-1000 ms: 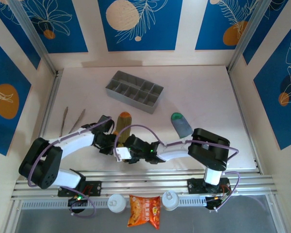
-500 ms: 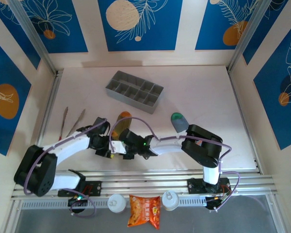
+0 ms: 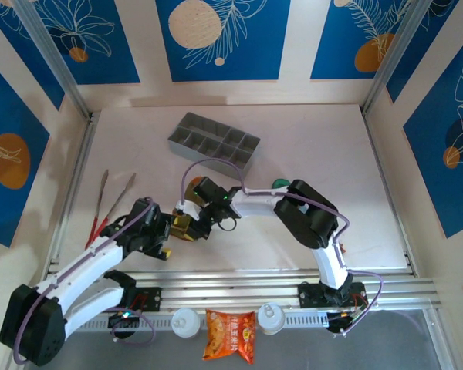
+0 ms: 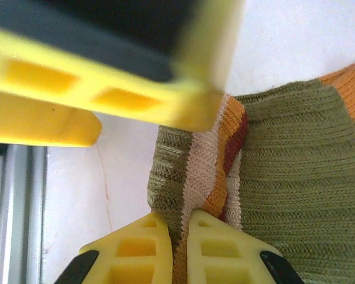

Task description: Roll the socks

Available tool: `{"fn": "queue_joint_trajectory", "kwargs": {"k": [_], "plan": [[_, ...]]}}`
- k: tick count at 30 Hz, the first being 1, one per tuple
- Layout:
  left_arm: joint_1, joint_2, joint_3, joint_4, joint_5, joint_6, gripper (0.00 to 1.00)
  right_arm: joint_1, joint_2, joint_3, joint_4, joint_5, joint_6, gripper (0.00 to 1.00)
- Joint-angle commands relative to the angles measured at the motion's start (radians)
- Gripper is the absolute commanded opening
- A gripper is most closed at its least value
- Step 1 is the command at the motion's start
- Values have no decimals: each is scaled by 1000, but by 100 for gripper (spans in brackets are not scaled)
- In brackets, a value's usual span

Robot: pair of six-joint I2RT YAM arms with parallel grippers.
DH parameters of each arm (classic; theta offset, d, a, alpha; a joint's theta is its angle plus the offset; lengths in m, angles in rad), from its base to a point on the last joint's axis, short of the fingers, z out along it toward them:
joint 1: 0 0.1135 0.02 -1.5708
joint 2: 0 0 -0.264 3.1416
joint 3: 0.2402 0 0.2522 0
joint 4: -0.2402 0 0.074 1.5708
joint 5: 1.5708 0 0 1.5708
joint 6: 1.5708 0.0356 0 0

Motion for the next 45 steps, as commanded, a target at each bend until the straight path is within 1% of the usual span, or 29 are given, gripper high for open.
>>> {"fn": "queue_joint_trajectory", "kwargs": {"k": [1,6,9,14,16,19,22,23,24,27,28,31,33,34,37,40,43,45], "plan": [[6,2,-20,45,-27,-47,82,-11,89,-6,-208,-63,80,0],[-3,68,-11,92,2,-9,71,-52,125,31,-226,-139,148,0],[-8,103,-28,166,-8,-6,69,-60,141,55,-244,-163,160,0],[-18,209,-24,280,1,8,64,-66,156,74,-259,-187,178,0],[-25,245,-22,307,0,10,61,-66,170,90,-280,-186,182,0],[-40,291,-17,316,-2,10,58,-70,181,103,-287,-189,202,0],[-51,323,-21,322,-8,8,51,-77,197,125,-305,-196,218,0],[-53,335,-23,321,-7,5,47,-76,205,140,-323,-196,216,0],[-54,346,-22,310,-6,4,40,-75,208,147,-330,-192,215,0],[-54,400,-1,194,29,-4,5,-66,188,134,-324,-168,189,1],[-54,427,12,126,52,-8,0,-58,170,118,-308,-153,170,3],[-54,512,54,-24,115,15,0,-42,120,81,-270,-125,121,11],[-54,553,75,-89,134,29,0,-36,91,62,-253,-99,95,20],[-53,565,81,-111,137,29,0,-32,68,43,-236,-79,76,26],[-51,573,110,-202,123,24,0,-21,-46,-74,-94,9,25,41],[-45,567,152,-297,88,24,0,11,-206,-245,120,134,-72,47],[-40,573,182,-328,80,22,0,57,-345,-411,347,291,-179,59],[-39,588,203,-355,79,23,0,88,-389,-441,379,394,-237,61]]}}
